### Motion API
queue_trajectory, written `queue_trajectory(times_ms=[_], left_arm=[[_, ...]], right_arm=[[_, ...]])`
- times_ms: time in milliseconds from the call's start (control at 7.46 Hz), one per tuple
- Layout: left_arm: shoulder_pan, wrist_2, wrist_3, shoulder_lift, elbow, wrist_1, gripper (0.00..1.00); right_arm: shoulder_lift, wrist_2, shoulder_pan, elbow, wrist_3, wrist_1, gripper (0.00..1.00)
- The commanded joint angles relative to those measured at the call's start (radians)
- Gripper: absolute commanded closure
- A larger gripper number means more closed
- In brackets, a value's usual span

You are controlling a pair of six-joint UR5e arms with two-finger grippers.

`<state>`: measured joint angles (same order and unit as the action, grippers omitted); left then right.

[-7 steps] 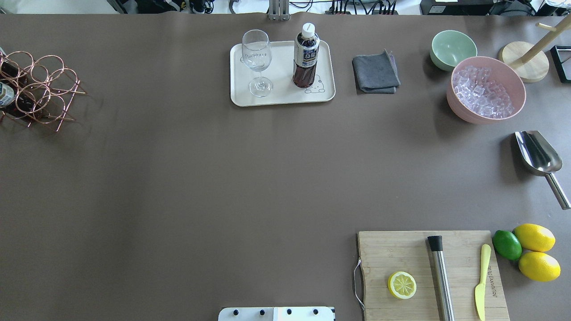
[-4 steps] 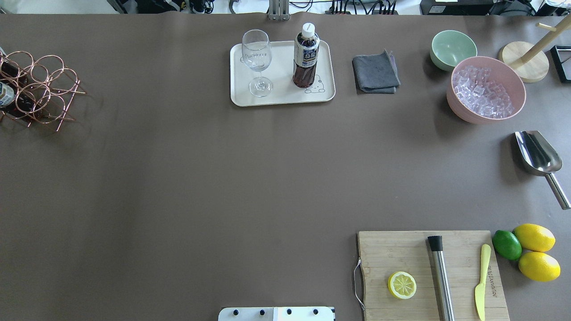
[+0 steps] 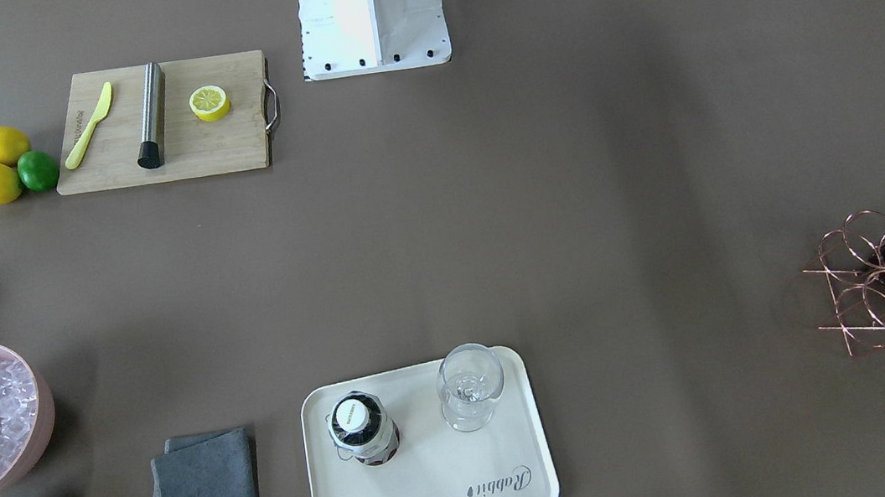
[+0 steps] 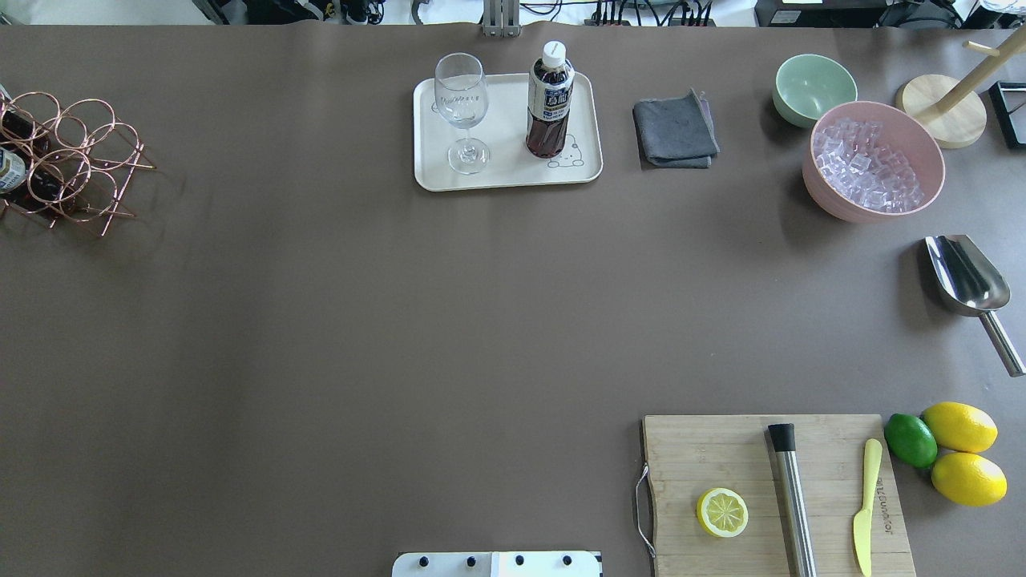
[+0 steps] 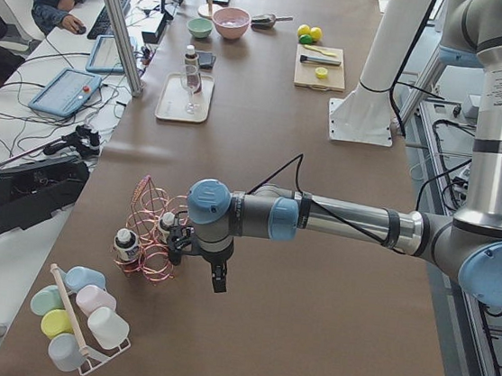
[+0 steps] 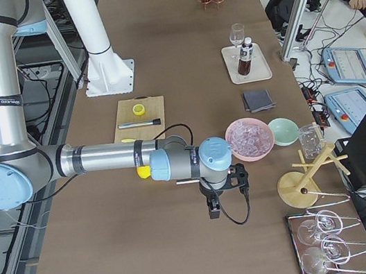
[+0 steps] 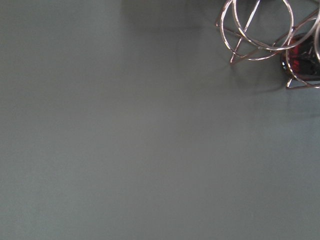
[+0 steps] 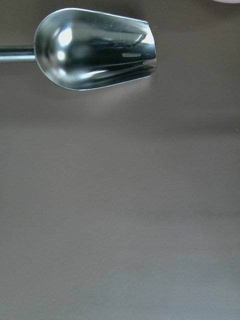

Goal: Take tea from basket to plate

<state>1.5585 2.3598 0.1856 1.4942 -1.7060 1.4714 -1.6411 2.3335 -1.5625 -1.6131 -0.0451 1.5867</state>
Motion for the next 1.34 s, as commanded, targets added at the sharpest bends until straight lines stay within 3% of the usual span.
queue_trajectory(times_ms=[0,804,1206], left_arm=[[-0.003,0.009,-0.003,0.009,-0.004,0.015,0.02],[-0.021,0.003,-0.228,0.006,-0.001,0.061,0.02],[-0.021,0.007,-0.238,0.006,-0.003,0.061,0.02]], right_arm=[[0.0,-0.003,-0.004,-0.004,-0.001,-0.001,0.0],[0.004,-0.022,-0.002,-0.001,0.004,-0.001,0.0],[0.006,-0.013,-0.002,0.016,0.008,0.001,0.0]])
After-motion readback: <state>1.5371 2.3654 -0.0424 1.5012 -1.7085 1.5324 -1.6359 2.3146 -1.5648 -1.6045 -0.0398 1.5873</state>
